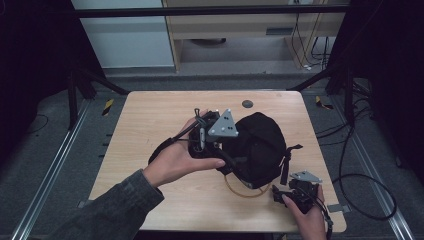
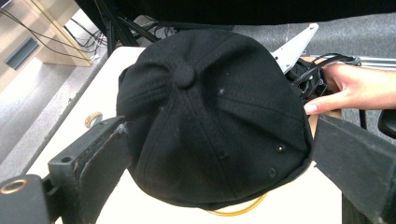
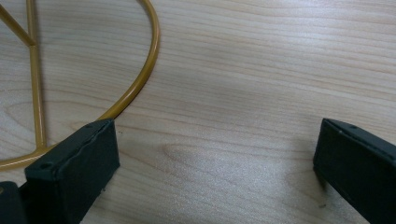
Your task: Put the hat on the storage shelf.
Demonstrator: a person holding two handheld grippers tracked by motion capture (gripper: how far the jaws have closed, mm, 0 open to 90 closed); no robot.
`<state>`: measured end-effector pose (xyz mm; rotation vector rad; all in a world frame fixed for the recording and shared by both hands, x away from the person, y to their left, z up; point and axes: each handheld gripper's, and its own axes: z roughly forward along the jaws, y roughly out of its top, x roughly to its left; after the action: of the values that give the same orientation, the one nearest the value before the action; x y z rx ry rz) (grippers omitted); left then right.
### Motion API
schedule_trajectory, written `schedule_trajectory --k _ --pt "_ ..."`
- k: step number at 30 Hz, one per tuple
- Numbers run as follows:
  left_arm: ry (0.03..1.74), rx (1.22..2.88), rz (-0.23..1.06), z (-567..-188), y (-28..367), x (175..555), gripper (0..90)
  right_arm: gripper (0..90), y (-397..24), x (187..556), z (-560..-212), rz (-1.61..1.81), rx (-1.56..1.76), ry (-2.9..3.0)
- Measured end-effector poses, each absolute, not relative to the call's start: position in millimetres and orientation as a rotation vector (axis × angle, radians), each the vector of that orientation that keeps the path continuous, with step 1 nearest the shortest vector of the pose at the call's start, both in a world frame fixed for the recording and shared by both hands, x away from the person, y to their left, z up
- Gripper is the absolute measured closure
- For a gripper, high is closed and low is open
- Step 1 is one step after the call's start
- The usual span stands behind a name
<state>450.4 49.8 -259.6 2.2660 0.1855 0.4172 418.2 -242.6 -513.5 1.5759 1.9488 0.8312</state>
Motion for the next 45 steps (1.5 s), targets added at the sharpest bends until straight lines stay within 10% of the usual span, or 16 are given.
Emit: schedule_trajectory --k 45 --pt "0.402 2.289 0.414 -395.7 117.5 446.6 3.4 0.4 -242.1 418.1 -513.3 0.836 1.583 1.946"
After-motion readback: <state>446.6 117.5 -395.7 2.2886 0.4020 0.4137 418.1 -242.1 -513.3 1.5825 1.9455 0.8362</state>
